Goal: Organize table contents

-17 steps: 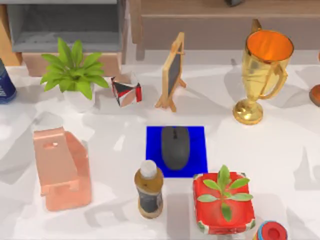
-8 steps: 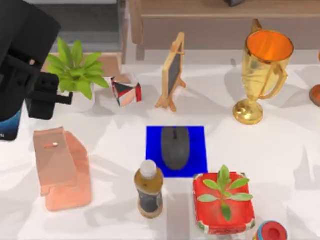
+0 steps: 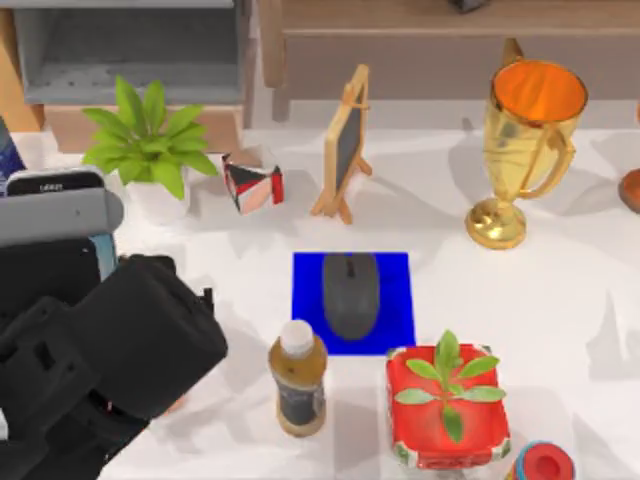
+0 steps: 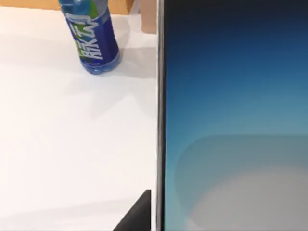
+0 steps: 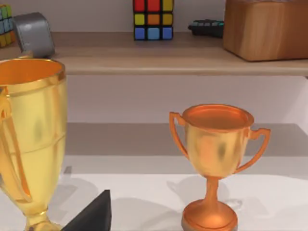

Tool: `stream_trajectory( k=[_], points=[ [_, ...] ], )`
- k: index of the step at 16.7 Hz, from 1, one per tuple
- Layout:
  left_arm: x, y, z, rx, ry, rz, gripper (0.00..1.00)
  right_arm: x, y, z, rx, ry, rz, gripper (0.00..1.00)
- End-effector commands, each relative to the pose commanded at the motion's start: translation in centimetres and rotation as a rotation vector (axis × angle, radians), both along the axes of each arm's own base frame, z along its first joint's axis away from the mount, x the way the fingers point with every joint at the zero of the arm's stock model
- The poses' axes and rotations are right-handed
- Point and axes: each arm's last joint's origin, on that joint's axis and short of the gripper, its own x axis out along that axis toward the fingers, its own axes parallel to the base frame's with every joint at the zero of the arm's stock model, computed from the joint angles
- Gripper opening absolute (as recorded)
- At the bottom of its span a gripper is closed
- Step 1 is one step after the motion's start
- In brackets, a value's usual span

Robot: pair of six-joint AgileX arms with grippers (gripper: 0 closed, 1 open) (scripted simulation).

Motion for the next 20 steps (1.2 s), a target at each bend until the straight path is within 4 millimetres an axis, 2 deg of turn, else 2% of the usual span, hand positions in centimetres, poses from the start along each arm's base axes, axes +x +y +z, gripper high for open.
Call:
stream_trajectory(
  k=[3,6,14,20],
  points=[
    [-1.7,-0.2,-1.7,-0.043,-0.060,-0.006,0.00,0.0,0.0,0.0,0.000,0.000,0.000,1.00],
    [-2.2,-0.2,-2.3,-0.052,-0.077,-0.009,0.00,0.0,0.0,0.0,0.000,0.000,0.000,1.00],
    [-1.9,0.0,-2.1,-0.064,-0.056,-0.017,0.00,0.0,0.0,0.0,0.000,0.000,0.000,1.00],
    [-0.2,0.6,-2.1,-0.119,-0.036,-0.038,0.00,0.0,0.0,0.0,0.000,0.000,0.000,1.00]
  ],
)
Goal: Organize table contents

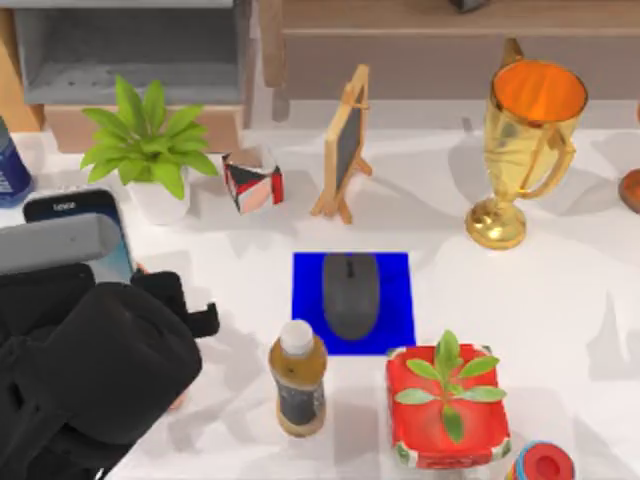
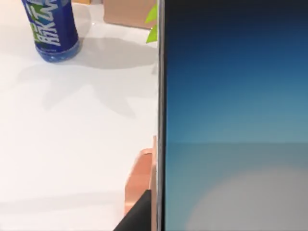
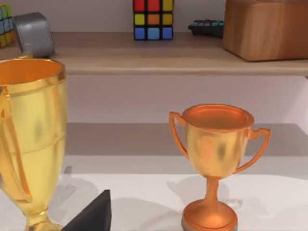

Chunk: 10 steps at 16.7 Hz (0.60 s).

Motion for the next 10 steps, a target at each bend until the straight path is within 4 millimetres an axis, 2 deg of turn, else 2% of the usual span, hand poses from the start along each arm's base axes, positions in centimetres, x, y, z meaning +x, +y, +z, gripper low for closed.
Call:
stream_trajectory(
  k=[5,10],
  points=[
    [1.7,0.3,-1.6,0.035,-0.020,0.023,0.00,0.0,0.0,0.0,0.000,0.000,0.000,1.00],
    [2.3,0.1,-2.6,0.065,-0.041,0.032,0.00,0.0,0.0,0.0,0.000,0.000,0.000,1.00]
  ],
)
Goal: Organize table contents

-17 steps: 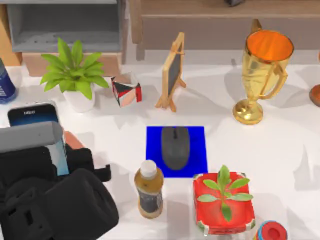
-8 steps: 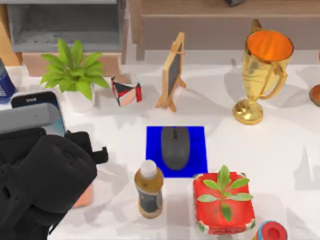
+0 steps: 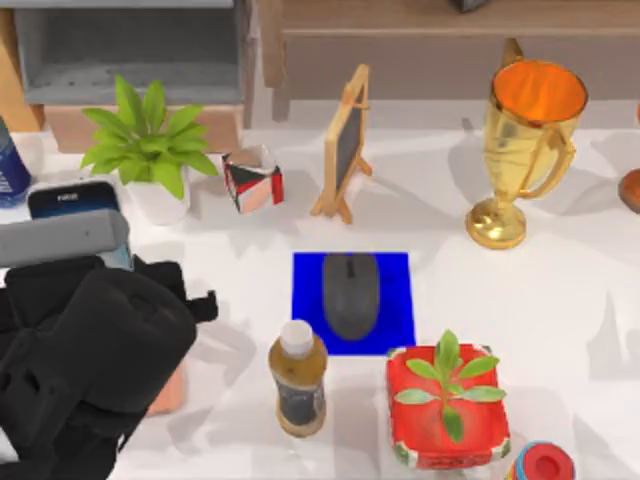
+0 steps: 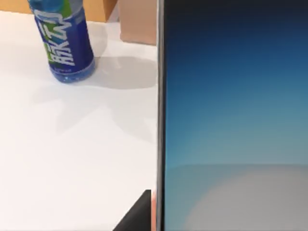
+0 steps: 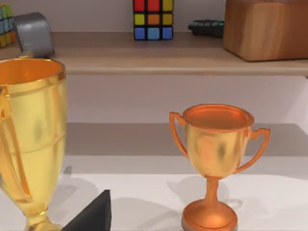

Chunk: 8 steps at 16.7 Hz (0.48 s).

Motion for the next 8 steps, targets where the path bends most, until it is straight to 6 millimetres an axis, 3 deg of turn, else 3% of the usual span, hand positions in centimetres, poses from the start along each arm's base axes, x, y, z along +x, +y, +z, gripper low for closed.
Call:
stream_trajectory(
  k=[3,8],
  points=[
    [0.00,0.00,0.00,0.000,0.000,0.000,0.00,0.00,0.00,0.00,0.000,0.000,0.000,1.00],
    [0.00,0.00,0.00,0.000,0.000,0.000,0.38,0.00,0.00,0.00,0.000,0.000,0.000,1.00]
  ],
)
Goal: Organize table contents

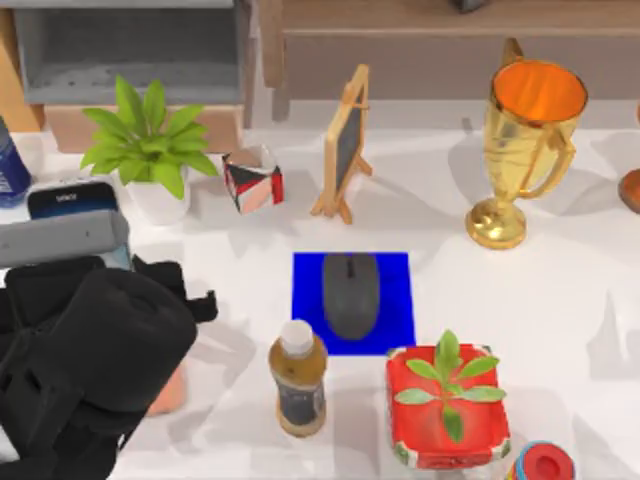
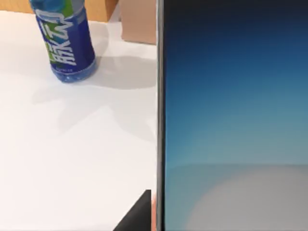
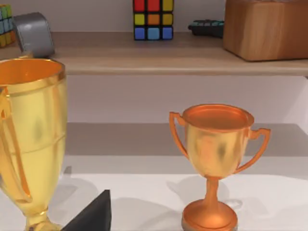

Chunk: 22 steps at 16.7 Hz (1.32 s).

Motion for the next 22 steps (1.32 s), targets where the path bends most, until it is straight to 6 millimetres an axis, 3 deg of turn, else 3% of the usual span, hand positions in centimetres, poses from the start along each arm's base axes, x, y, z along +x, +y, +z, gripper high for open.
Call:
stream_trajectory(
  k=[8,18,22],
  points=[
    [0.0,0.0,0.0,0.000,0.000,0.000,0.98,0.0,0.0,0.0,0.000,0.000,0.000,1.00],
    [0.0,0.0,0.0,0.000,-0.001,0.000,1.00,0.0,0.0,0.0,0.000,0.000,0.000,1.00],
    [-1.2,-0.1,0.0,0.001,0.005,0.000,1.00,0.0,0.0,0.0,0.000,0.000,0.000,1.00]
  ],
)
